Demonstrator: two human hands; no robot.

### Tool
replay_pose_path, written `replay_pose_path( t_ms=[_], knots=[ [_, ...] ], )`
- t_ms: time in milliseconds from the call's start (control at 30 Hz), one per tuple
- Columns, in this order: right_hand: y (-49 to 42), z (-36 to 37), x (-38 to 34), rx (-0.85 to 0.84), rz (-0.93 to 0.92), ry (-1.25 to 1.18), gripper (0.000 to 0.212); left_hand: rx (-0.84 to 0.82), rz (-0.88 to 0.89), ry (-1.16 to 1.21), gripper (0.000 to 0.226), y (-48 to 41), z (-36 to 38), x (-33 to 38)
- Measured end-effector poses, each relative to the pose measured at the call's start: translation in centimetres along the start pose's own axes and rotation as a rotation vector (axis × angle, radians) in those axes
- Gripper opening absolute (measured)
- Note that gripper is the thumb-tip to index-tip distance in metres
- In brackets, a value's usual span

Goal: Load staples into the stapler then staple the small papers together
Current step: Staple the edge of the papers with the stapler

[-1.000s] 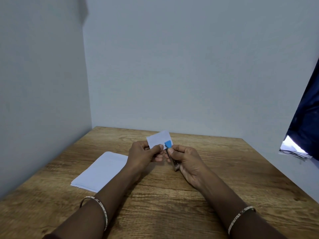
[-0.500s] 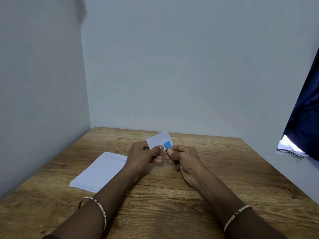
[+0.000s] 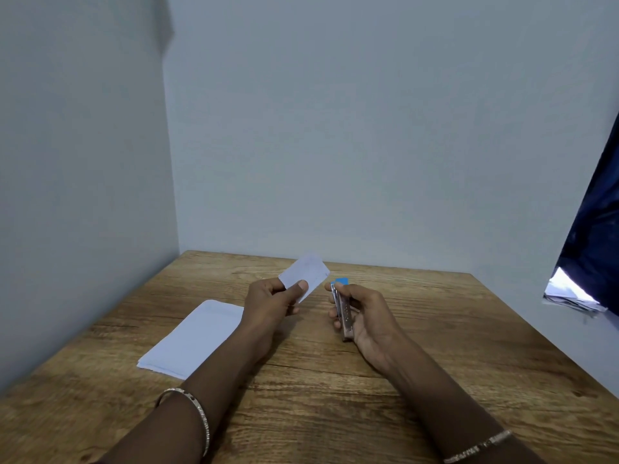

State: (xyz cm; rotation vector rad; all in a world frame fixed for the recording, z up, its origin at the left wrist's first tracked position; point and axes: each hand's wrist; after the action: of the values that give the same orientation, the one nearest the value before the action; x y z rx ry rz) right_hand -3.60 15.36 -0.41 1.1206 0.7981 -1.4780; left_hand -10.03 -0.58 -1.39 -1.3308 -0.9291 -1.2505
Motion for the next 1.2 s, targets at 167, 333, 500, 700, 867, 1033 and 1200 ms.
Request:
replay_pose_path(
  t_ms=[167,333,500,700,867,1033,1200],
  knots=[
    [0.19,0.20,0.30,-0.109,-0.059,0.121,0.017,-0.040,0.059,0.037,0.020,0.47,-0.17,0.27],
    [0.10,0.00,0.54,-0.078,-0.138,0.149,0.046,-0.018,0.116,-0.021,0.018,0.69,0.07,0.42],
    [-0.26,-0.53,0.62,-0.064,-0.197,0.201,0.057,-0.013,0.206,-0.158,0.015,0.54,0.11,0.49],
    [-0.27,-0.58,0.41,-0.072,-0.253,0.252,0.049,-0.037,0.301,-0.273,0.013,0.34,-0.13,0.47],
    [-0.12,-0.51,0.42,-0.084,-0.275,0.267,0.041,-0.041,0.354,-0.294,0.016,0.40,0.05,0.73],
    [-0.29,-0.49,0.50,-0.052,-0.283,0.303,0.042,-0.031,0.345,-0.322,0.015,0.30,0.05,0.74],
    [-0.46,-0.65,0.56,-0.031,-0.289,0.347,0.036,-0.038,0.328,-0.323,0.025,0.35,0.03,0.77]
  ],
)
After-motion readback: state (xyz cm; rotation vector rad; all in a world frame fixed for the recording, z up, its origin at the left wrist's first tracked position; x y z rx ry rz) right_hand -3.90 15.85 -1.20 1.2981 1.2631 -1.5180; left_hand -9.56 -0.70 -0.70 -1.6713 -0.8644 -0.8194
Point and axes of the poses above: each hand's wrist, its own y-axis away from the middle knuckle, its own z-axis out of the palm, x = y × z, and after that the axes turned 2 degrees about z, right-handed
